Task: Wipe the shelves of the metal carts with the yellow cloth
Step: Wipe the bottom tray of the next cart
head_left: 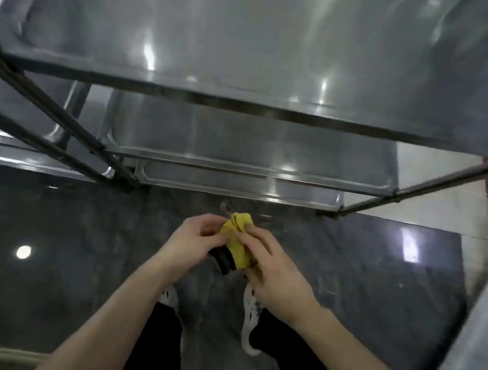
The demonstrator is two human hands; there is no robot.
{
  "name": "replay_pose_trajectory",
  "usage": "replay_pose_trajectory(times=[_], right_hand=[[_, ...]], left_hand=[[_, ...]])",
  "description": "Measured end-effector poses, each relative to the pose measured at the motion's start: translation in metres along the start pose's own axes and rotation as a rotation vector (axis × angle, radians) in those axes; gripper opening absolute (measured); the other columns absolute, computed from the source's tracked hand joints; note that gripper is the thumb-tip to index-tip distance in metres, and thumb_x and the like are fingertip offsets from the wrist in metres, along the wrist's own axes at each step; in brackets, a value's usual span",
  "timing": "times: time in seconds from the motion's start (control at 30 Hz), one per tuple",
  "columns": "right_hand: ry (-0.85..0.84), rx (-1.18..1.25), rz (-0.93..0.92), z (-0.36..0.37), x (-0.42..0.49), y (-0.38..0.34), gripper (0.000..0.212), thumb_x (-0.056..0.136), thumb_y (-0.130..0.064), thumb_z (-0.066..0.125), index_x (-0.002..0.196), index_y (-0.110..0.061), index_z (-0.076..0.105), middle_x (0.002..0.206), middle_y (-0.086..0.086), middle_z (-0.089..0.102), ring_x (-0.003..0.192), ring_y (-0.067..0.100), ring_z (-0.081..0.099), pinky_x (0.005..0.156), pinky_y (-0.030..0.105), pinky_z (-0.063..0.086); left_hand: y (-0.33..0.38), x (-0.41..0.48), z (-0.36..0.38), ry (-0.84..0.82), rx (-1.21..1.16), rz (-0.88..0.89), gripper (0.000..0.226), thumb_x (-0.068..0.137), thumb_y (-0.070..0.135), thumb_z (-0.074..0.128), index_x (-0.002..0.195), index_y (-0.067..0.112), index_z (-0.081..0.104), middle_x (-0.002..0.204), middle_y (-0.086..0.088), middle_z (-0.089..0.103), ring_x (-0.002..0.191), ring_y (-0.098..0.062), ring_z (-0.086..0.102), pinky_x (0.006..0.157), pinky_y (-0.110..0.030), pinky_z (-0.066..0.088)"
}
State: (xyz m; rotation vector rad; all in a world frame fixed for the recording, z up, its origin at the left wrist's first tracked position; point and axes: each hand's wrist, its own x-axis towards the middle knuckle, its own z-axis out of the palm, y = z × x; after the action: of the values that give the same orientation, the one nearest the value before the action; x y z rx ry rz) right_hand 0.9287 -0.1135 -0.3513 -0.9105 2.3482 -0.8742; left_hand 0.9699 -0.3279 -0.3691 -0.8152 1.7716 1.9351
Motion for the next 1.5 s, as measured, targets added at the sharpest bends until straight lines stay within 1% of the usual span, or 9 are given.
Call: replay_pose_trajectory(times=[0.2,0.33,0.6,0.77,0.97,1.2,1.3,1.4,1.5], right_hand=[[0.419,0.634,0.338,-0.135,-0.079,-0.078,0.054,0.091,-0.039,0.083,0.138,-0.027,0.059,0.124,-0.013,0.070,0.120,0.012,0.069,0.097,0.029,0.057],[0.522,0.644,0.382,-0.208,-0.115,-0.043,0.028,0.096,-0.013,0.078,0.121,-0.024,0.071,0.102,-0.008,0.076,0.097,0.012,0.073,0.085,0.038,0.062],[0.479,0.093,0.187,-0.431,-0.215,0.096,0.029,0.100,-0.014,0.067,0.127,-0.022,0.074,0.112,-0.007,0.070,0.103,0.010,0.065,0.094,0.031,0.055],[0.404,-0.125,0.117,-0.556,-0.218,0.150,0.019,0.099,-0.012,0.064,0.110,-0.024,0.073,0.106,-0.008,0.066,0.096,0.012,0.061,0.090,0.037,0.053],[0.371,-0.158,0.089,-0.670,-0.169,0.205,0.014,0.106,-0.017,0.059,0.112,-0.026,0.068,0.110,-0.010,0.062,0.097,0.008,0.060,0.088,0.027,0.052],[0.223,-0.281,0.077,-0.817,-0.080,0.308,0.021,0.104,-0.010,0.058,0.114,-0.020,0.074,0.112,-0.005,0.064,0.099,0.017,0.063,0.091,0.032,0.050],[0.294,-0.217,0.102,-0.875,-0.042,0.349,0.021,0.102,-0.010,0.062,0.113,-0.022,0.076,0.109,-0.005,0.067,0.100,0.013,0.062,0.092,0.030,0.049],[0.251,-0.212,0.102,-0.922,0.012,0.382,0.022,0.104,-0.014,0.064,0.120,-0.021,0.076,0.112,-0.003,0.070,0.103,0.014,0.062,0.097,0.032,0.051],[0.162,-0.259,0.057,-0.963,0.080,0.414,0.022,0.105,-0.015,0.062,0.120,-0.022,0.076,0.111,-0.003,0.063,0.102,0.016,0.062,0.098,0.037,0.054]], left_hand=[[0.142,-0.107,0.075,-0.071,0.458,0.330,0.031,0.096,0.004,0.075,0.116,0.028,0.073,0.111,0.009,0.080,0.111,-0.009,0.074,0.102,-0.035,0.057],[0.206,-0.131,0.153,-0.038,0.624,0.446,0.034,0.096,0.007,0.073,0.112,0.037,0.073,0.105,0.013,0.078,0.103,-0.013,0.075,0.096,-0.044,0.059],[0.292,-0.116,0.330,0.183,0.891,0.637,0.049,0.091,0.001,0.071,0.124,0.037,0.068,0.104,0.020,0.075,0.096,0.007,0.068,0.088,-0.010,0.048],[0.354,-0.078,0.432,0.077,1.133,0.631,0.047,0.095,0.002,0.057,0.138,0.021,0.064,0.126,-0.003,0.073,0.114,-0.026,0.068,0.097,-0.041,0.054],[0.408,0.025,0.526,0.077,0.899,0.574,0.051,0.081,0.038,0.079,0.127,0.038,0.057,0.107,0.016,0.063,0.093,-0.006,0.063,0.080,-0.030,0.057],[0.476,0.200,0.597,0.178,0.679,0.412,0.032,0.084,0.012,0.083,0.072,0.040,0.073,0.070,0.006,0.070,0.068,-0.010,0.063,0.066,-0.029,0.051],[0.528,0.232,0.604,0.122,0.507,0.376,0.011,0.083,0.037,0.089,0.081,0.030,0.080,0.073,-0.008,0.071,0.068,-0.018,0.059,0.068,-0.032,0.044],[0.574,0.271,0.602,0.152,0.187,0.362,0.063,0.073,0.073,0.086,0.097,0.015,0.076,0.081,-0.013,0.060,0.078,-0.024,0.052,0.076,-0.045,0.040],[0.622,0.312,0.608,0.181,0.038,0.376,0.057,0.088,0.067,0.078,0.105,0.013,0.074,0.091,-0.011,0.063,0.088,-0.025,0.061,0.087,-0.053,0.052]])
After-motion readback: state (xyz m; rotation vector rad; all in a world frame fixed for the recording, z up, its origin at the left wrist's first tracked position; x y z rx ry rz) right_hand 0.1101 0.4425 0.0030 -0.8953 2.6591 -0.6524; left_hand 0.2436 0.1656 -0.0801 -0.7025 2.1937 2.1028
